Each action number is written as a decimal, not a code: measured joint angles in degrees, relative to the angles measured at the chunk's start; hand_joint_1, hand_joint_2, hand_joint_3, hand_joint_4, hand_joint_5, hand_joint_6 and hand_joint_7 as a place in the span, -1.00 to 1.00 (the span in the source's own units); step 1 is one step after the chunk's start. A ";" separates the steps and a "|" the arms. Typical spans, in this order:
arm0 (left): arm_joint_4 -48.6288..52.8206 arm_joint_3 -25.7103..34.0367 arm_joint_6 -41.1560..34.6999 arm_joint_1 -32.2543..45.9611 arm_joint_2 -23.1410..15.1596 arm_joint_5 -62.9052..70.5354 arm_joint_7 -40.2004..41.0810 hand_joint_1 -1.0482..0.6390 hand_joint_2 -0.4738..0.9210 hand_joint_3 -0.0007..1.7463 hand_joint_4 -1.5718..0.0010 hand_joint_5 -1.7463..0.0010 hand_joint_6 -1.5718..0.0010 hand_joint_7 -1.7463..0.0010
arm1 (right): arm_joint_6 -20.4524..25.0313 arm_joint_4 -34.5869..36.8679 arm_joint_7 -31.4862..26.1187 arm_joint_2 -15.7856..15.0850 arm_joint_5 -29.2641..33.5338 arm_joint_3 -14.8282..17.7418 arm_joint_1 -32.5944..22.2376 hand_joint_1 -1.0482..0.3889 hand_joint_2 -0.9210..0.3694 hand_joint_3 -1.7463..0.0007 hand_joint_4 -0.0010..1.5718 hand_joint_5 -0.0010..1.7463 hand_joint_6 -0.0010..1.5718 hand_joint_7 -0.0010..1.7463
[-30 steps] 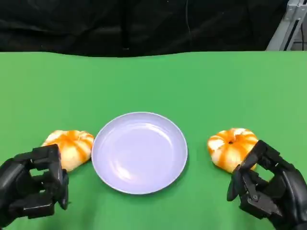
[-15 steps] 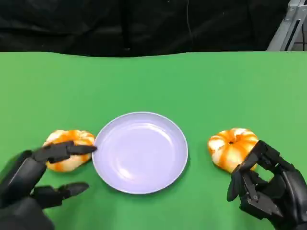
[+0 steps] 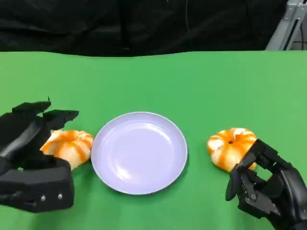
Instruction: Grasp the bread from the table and place it into the plate.
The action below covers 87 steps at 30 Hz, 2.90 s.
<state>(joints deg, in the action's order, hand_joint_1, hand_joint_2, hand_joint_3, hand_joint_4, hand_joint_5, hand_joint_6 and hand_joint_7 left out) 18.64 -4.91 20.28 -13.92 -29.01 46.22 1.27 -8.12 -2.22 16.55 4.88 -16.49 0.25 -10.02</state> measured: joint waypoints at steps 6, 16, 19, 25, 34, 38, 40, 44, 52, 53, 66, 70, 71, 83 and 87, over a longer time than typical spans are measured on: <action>10.20 -5.41 0.22 -5.20 -0.46 0.94 2.23 -0.87 1.00 -0.95 0.61 0.94 0.41 1.00 | 0.06 -0.21 -0.01 0.00 -0.05 -0.36 0.05 0.28 -0.43 -0.32 0.07 1.00 -0.19 0.93; 20.47 -12.15 -0.26 -7.71 -0.09 0.73 3.86 -0.83 1.00 -0.91 0.54 0.96 0.39 1.00 | 0.03 -0.19 0.00 -0.01 -0.06 -0.51 0.11 0.28 -0.45 -0.31 0.08 1.00 -0.19 0.93; 23.72 -13.60 -0.27 -9.11 0.48 0.37 5.45 -0.85 1.00 -0.84 0.53 0.96 0.38 0.99 | 0.03 -0.18 0.00 -0.03 -0.04 -0.51 0.24 0.28 -0.45 -0.31 0.08 1.00 -0.19 0.93; 30.90 -16.00 0.41 -12.26 1.87 -1.05 9.02 -0.75 1.00 -0.76 0.50 0.98 0.39 1.00 | 0.04 -0.15 0.01 -0.05 -0.12 -0.55 0.34 0.28 -0.44 -0.31 0.08 1.00 -0.18 0.93; 39.13 -18.54 3.22 -16.01 3.00 -2.79 12.67 -0.55 1.00 -0.73 0.39 0.95 0.33 0.98 | 0.04 -0.22 -0.74 -0.05 0.66 -0.90 0.30 0.28 -0.46 -0.32 0.07 1.00 -0.20 0.94; 40.89 -19.52 3.56 -17.16 3.25 -3.43 13.48 -0.11 1.00 -0.74 0.09 0.91 0.08 0.93 | 0.03 -0.22 -0.47 -0.06 0.55 -0.87 0.29 0.29 -0.45 -0.32 0.08 1.00 -0.20 0.95; 41.02 -19.66 3.73 -17.29 3.49 -3.76 14.49 0.03 1.00 -0.72 -0.13 0.88 -0.06 0.92 | 0.03 -0.22 -0.41 -0.06 0.47 -0.87 0.30 0.29 -0.45 -0.32 0.08 1.00 -0.20 0.95; 41.66 -18.12 4.91 -16.90 4.64 -7.35 17.13 0.25 1.00 -0.70 -0.31 0.03 -0.36 0.57 | 0.13 -0.62 -0.41 -0.08 0.43 -0.87 0.23 0.30 -0.45 -0.32 0.08 1.00 -0.20 0.94; 40.33 -16.10 5.30 -15.04 4.82 -10.40 18.81 0.30 0.96 -0.63 0.11 -1.00 0.30 -0.97 | 0.13 -0.68 -0.20 -0.10 0.08 -0.79 0.24 0.28 -0.46 -0.31 0.09 1.00 -0.19 0.93; 39.73 -15.90 4.86 -14.78 4.82 -10.42 18.80 0.27 0.95 -0.61 0.12 -1.00 0.34 -1.00 | 0.14 -0.69 -0.20 -0.10 0.08 -0.76 0.24 0.28 -0.45 -0.31 0.09 1.00 -0.18 0.93; 25.48 -10.38 0.82 -11.62 1.73 -13.62 15.59 0.22 0.95 -0.61 0.11 -1.00 0.22 -0.85 | 0.08 -0.56 -0.15 -0.14 0.10 -0.55 0.23 0.28 -0.44 -0.33 0.08 1.00 -0.19 0.94; 18.62 -9.86 0.03 -10.21 1.54 -14.13 12.95 0.17 0.92 -0.57 0.09 -1.00 0.14 -0.77 | 0.07 -0.54 0.09 -0.14 0.02 -0.48 0.24 0.28 -0.44 -0.33 0.09 1.00 -0.19 0.93; 17.18 -9.81 -0.23 -9.95 1.55 -14.16 12.46 0.18 0.91 -0.56 0.09 -1.00 0.13 -0.76 | 0.07 -0.53 0.13 -0.14 0.02 -0.48 0.24 0.28 -0.44 -0.33 0.09 1.00 -0.19 0.93; 9.53 -13.71 1.15 -9.23 5.81 -12.18 8.76 0.24 0.78 -0.33 0.10 -1.00 0.12 -0.78 | -0.01 -0.36 0.11 -0.14 0.14 -0.40 0.24 0.28 -0.43 -0.33 0.09 1.00 -0.18 0.93; 12.22 -15.44 3.20 -9.65 7.42 -11.48 8.74 0.19 0.80 -0.32 0.13 -1.00 0.14 -0.79 | -0.06 0.09 0.13 -0.14 0.13 -0.37 0.27 0.28 -0.44 -0.33 0.08 1.00 -0.18 0.93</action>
<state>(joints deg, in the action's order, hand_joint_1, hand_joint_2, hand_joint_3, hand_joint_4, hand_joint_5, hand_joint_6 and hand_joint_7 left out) 30.86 -20.34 23.48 -23.57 -21.59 34.75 10.01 -8.18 -2.13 16.69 4.74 -16.36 -0.13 -9.75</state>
